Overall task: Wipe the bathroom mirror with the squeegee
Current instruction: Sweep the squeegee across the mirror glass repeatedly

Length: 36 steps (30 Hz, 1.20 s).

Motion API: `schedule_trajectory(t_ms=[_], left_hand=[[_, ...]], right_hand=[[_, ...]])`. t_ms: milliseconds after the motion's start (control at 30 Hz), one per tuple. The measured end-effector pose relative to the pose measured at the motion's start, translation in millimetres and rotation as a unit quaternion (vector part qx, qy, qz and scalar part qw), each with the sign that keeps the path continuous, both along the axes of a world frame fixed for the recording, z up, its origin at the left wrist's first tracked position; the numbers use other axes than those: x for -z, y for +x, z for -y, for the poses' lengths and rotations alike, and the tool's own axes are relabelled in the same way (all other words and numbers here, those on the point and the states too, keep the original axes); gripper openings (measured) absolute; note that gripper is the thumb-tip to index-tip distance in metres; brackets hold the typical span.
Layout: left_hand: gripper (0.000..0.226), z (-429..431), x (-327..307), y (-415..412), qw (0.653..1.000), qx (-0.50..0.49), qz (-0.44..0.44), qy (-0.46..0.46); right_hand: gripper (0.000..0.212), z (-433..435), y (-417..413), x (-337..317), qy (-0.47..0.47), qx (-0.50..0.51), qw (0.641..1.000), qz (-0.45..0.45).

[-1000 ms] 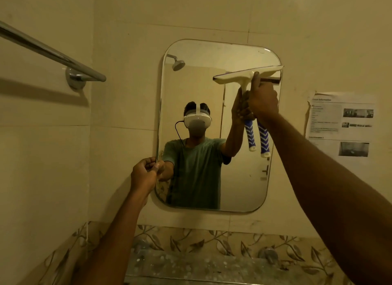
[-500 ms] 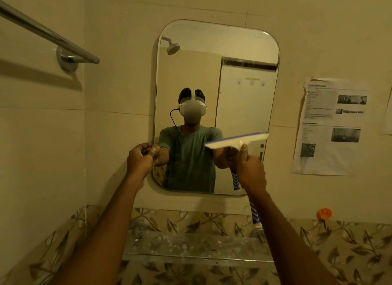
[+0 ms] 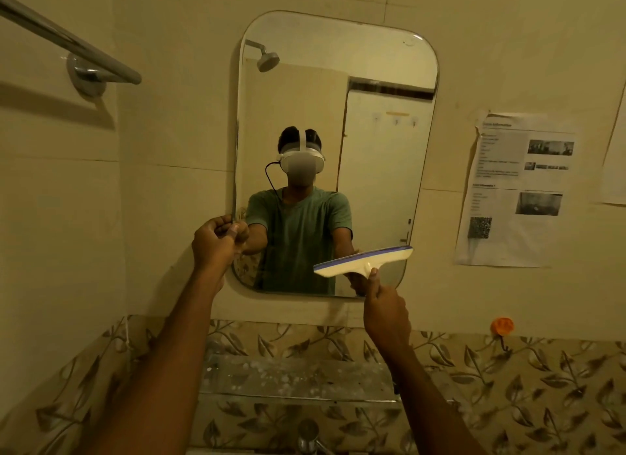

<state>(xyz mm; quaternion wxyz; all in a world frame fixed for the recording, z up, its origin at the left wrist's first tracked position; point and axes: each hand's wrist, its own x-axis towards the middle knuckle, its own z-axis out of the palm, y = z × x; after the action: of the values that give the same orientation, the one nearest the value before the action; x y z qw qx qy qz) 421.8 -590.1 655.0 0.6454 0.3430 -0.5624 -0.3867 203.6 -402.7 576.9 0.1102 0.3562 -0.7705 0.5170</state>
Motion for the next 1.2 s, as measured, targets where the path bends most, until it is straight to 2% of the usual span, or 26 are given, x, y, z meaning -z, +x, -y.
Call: schedule_trajectory(t_ms=[267,433,533,700,800,967,1100,1200], left_hand=[[0.03,-1.9,-3.2,1.5,1.0,-0.007,0.01,0.003],[0.031,-4.4,-3.8,1.5,1.0,-0.013,0.01,0.001],[0.031,-4.6,-3.3,1.4,1.0,-0.005,0.006,0.003],[0.03,-5.7,-1.4,-0.7,1.0,-0.02,0.002,-0.005],[0.03,-7.9,-0.5,-1.1,1.0,-0.021,-0.001,-0.008],[0.027,-16.4,6.0,-2.0,0.999,-0.041,-0.007,-0.011],[0.027,-26.2,22.5,-4.1,0.997,-0.076,0.024,-0.01],[0.027,-31.7,34.3,-6.1,0.995,-0.089,0.052,-0.002]], right_hand=[[0.065,-3.9,-2.5,-1.0,0.029,-0.002,1.0,0.007],[0.058,-10.5,-0.3,3.0,0.061,0.008,0.998,-0.001],[0.06,-10.7,4.5,13.4,0.035,0.016,0.999,0.033],[0.066,-10.4,12.1,26.4,-0.003,0.04,0.999,0.035],[0.067,-10.4,13.6,35.4,0.013,0.052,0.998,0.014],[0.062,-15.2,13.1,46.0,0.003,0.039,0.997,0.065],[0.058,-24.1,13.0,53.8,0.034,0.031,0.997,0.056],[0.065,-32.9,13.5,62.0,0.017,0.019,0.998,0.061]])
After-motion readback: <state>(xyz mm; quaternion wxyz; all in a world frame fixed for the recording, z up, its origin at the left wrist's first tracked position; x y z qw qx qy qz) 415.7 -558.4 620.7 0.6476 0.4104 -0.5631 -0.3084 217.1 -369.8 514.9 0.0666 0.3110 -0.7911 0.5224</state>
